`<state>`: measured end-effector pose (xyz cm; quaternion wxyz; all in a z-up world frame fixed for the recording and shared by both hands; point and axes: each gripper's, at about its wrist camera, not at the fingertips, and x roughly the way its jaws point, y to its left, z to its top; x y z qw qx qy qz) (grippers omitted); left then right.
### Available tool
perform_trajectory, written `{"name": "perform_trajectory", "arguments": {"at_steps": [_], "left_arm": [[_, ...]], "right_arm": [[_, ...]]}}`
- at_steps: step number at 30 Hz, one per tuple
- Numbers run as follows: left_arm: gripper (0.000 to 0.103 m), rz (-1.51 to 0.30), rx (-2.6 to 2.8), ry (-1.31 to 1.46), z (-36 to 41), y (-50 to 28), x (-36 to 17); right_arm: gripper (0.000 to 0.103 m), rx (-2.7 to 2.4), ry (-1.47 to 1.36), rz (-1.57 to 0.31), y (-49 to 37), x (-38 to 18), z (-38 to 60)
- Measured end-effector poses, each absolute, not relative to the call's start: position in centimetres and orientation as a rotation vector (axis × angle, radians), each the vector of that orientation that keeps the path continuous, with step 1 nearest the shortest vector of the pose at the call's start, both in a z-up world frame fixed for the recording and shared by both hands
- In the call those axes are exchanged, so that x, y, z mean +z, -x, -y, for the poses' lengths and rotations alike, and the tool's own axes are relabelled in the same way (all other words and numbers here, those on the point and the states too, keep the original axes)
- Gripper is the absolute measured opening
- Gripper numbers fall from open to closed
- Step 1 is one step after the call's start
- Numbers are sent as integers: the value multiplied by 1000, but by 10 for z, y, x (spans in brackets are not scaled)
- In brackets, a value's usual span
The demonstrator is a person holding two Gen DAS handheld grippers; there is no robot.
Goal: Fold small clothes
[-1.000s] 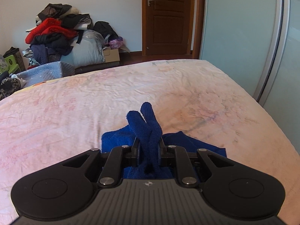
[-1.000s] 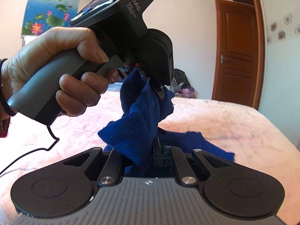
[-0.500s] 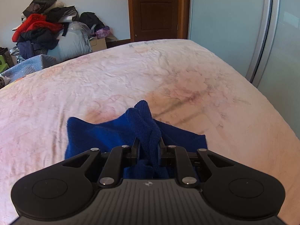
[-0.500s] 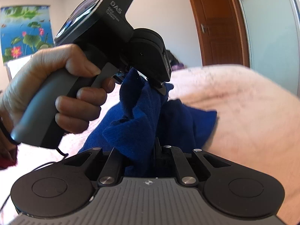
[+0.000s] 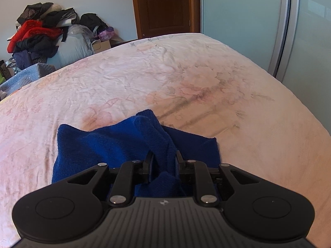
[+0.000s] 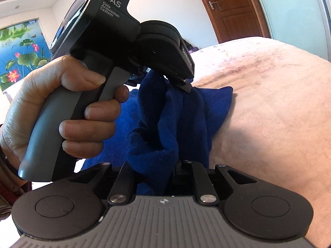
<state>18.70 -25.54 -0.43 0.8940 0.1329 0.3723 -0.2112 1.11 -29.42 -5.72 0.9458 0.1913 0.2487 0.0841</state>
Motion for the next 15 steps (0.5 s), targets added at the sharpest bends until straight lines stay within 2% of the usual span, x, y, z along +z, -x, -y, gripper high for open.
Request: {"name": "perform_trajectory", "arguments": {"at_steps": [4, 6, 7, 9, 10, 11, 15], "left_arm": [[22, -783, -447, -266, 257, -189, -4], [27, -788, -457, -260, 258, -189, -4], [33, -790, -468, -252, 257, -189, -3], [56, -786, -497, -224, 256, -188, 1], [76, -769, -505, -210, 254, -187, 5], [86, -734, -508, -193, 251, -186, 11], [89, -610, -488, -146, 233, -182, 40]], "right_arm": [[24, 169, -396, -510, -13, -58, 296], [25, 170, -400, -511, -9, -57, 294], [25, 171, -407, -513, -8, -57, 295], [25, 175, -431, -515, -9, -59, 296], [25, 177, -446, -517, -7, -59, 298], [25, 179, -460, -519, -7, -60, 300], [25, 188, -528, -537, -8, -65, 306]]}}
